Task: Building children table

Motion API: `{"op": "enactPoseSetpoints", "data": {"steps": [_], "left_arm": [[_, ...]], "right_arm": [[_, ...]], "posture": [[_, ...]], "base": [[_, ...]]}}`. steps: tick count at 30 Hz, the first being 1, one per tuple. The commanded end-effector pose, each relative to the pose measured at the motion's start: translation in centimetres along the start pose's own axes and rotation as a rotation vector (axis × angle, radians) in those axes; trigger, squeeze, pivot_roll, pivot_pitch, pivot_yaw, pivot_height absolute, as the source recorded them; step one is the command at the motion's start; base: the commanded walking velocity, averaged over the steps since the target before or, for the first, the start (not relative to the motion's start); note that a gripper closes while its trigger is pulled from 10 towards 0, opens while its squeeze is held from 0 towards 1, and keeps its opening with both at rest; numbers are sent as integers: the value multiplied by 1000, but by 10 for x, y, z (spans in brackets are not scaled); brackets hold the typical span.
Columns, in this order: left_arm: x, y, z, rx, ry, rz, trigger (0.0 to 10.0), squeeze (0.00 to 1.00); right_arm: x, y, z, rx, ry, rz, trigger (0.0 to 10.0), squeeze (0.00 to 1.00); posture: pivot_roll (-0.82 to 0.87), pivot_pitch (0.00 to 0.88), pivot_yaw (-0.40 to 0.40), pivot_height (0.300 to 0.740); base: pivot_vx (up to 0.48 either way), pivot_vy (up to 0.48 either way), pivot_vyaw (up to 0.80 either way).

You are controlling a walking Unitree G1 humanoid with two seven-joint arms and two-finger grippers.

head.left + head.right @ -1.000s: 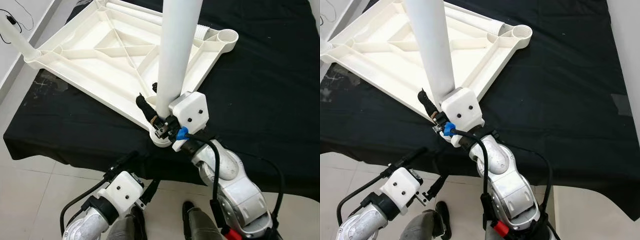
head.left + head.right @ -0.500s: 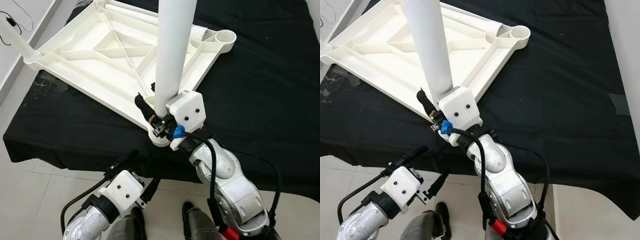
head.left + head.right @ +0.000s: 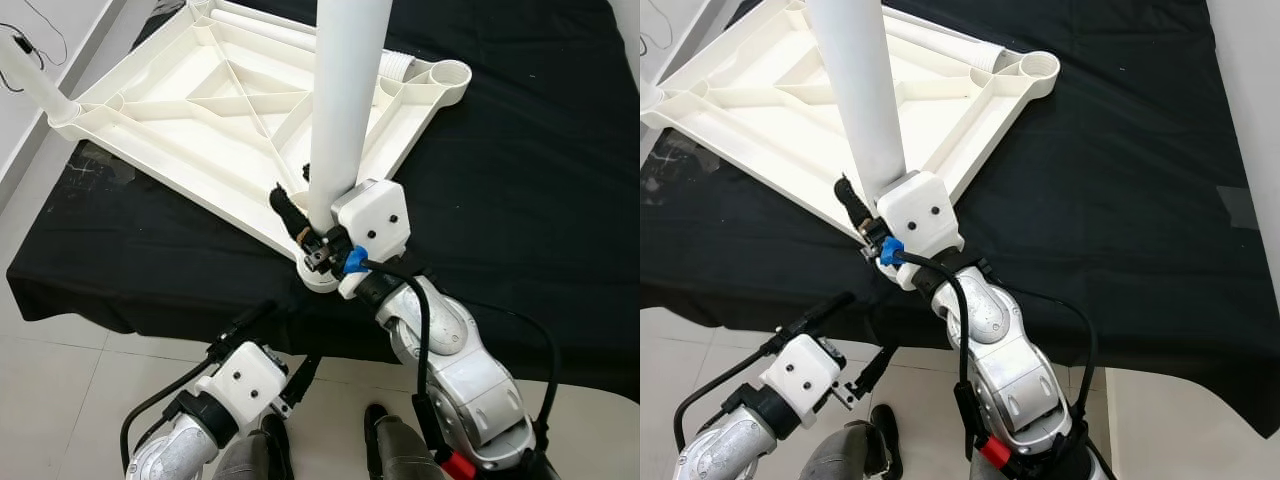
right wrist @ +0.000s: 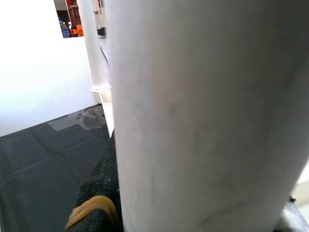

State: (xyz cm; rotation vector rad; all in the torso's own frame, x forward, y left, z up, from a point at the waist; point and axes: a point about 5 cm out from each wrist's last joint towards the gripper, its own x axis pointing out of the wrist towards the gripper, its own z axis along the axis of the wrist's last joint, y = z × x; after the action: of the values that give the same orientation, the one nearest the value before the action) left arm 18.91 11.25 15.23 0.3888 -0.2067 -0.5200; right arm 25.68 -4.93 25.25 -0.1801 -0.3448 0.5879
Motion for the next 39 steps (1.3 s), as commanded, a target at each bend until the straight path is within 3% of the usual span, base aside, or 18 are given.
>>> {"op": "enactPoseSetpoints", "data": {"steps": [1, 6, 7, 8, 9, 10, 14, 15, 16, 17, 19, 39], "left_arm": [[-4, -3, -7, 2, 36, -9, 10000, 0], [-3, -3, -7, 2, 36, -8, 10000, 0], [-3, -3, -7, 2, 36, -7, 10000, 0], [-3, -3, -7, 2, 36, -7, 10000, 0], [-3, -3, -7, 3, 36, -7, 10000, 0], [-3, -3, -8, 3, 36, -7, 10000, 0], [-3, -2, -8, 5, 36, -6, 10000, 0], [-3, -2, -8, 5, 36, -6, 10000, 0], [-3, -2, -8, 6, 36, -6, 10000, 0], [-3, -2, -8, 6, 36, -6, 10000, 0], [-3, -2, -8, 7, 35, -5, 10000, 0], [-2, -2, -7, 11, 33, 3, 10000, 0]], "right_arm": [[-4, -1, -44, 4, 242, -38, 10000, 0], [-4, -2, -43, 5, 237, -36, 10000, 0], [-3, -2, -43, 3, 237, -34, 10000, 67], [-3, -2, -43, 3, 237, -34, 10000, 67], [-3, -2, -43, 2, 236, -32, 10000, 675], [-3, -2, -43, 0, 233, -33, 10000, 1000], [-3, -2, -42, -4, 230, -37, 10000, 1000], [-2, -2, -41, 1, 226, -34, 10000, 227], [-1, -2, -40, 3, 217, -27, 10000, 0], [-1, -2, -39, 5, 210, -22, 10000, 0], [0, -3, -37, 6, 192, -12, 0, 0], [4, -8, -35, -12, 176, -4, 0, 0]], "posture": [[15, 363, 62, 740], [16, 366, 64, 740], [16, 365, 64, 740], [16, 365, 64, 740], [16, 364, 65, 740], [16, 364, 66, 740], [16, 363, 66, 740], [16, 362, 67, 740], [16, 362, 67, 740], [16, 363, 67, 740], [16, 364, 67, 740], [15, 368, 63, 740]], "base": [[0, 0, 0], [0, 0, 0], [0, 0, 0], [0, 0, 0], [0, 0, 0], [0, 0, 0], [0, 0, 0], [0, 0, 0], [0, 0, 0], [0, 0, 0], [0, 0, 0], [0, 0, 0]]}}
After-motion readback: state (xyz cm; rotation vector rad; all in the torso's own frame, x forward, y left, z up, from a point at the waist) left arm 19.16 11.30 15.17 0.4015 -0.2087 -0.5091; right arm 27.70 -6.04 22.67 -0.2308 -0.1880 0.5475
